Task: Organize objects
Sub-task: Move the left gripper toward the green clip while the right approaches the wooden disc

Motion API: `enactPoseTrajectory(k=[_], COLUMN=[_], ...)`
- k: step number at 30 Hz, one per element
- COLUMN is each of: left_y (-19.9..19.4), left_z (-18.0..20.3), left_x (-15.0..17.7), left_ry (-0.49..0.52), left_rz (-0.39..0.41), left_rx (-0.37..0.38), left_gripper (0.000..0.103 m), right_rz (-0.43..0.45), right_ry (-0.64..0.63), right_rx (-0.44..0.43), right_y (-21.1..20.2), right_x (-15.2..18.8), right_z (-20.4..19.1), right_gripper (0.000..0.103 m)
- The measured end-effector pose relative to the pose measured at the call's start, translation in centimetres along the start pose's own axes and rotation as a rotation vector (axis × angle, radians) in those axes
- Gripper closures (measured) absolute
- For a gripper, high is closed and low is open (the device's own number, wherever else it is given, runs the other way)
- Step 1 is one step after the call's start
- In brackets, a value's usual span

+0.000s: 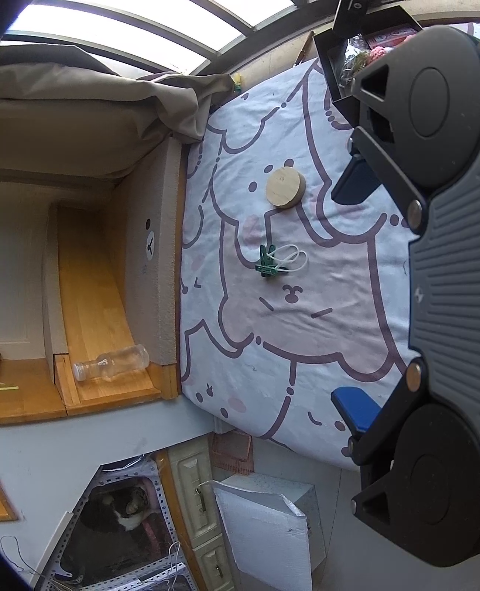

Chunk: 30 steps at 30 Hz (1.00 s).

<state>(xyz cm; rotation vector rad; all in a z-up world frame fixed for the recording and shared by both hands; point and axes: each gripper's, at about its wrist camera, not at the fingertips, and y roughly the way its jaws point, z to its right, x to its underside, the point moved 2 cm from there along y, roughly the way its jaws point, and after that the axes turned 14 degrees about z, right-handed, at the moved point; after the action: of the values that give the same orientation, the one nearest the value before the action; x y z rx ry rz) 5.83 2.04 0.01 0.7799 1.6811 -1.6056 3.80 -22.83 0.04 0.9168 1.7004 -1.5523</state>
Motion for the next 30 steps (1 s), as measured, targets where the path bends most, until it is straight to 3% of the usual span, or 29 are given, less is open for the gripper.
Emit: enactPoseTrajectory(k=[16, 26, 30], left_y=[-0.1, 3.7, 5.4], left_z=[2.1, 2.8, 3.3], left_x=[-1.3, -2.9, -3.6], left_ry=[0.129, 0.049, 0.060], left_rz=[0.142, 0.141, 0.151], left_rx=[0.022, 0.080, 0.071], left_gripper=[0.000, 0.000, 0.000], right_rz=[0.067, 0.112, 0.110], right_ry=[0.025, 0.018, 0.001], right_rx=[-0.030, -0.050, -0.059], right_y=[1.0, 3.7, 5.3], right_x=[-0.6, -1.9, -2.3], right_z=[0.0, 0.2, 0.0], right_gripper=[0.000, 0.000, 0.000])
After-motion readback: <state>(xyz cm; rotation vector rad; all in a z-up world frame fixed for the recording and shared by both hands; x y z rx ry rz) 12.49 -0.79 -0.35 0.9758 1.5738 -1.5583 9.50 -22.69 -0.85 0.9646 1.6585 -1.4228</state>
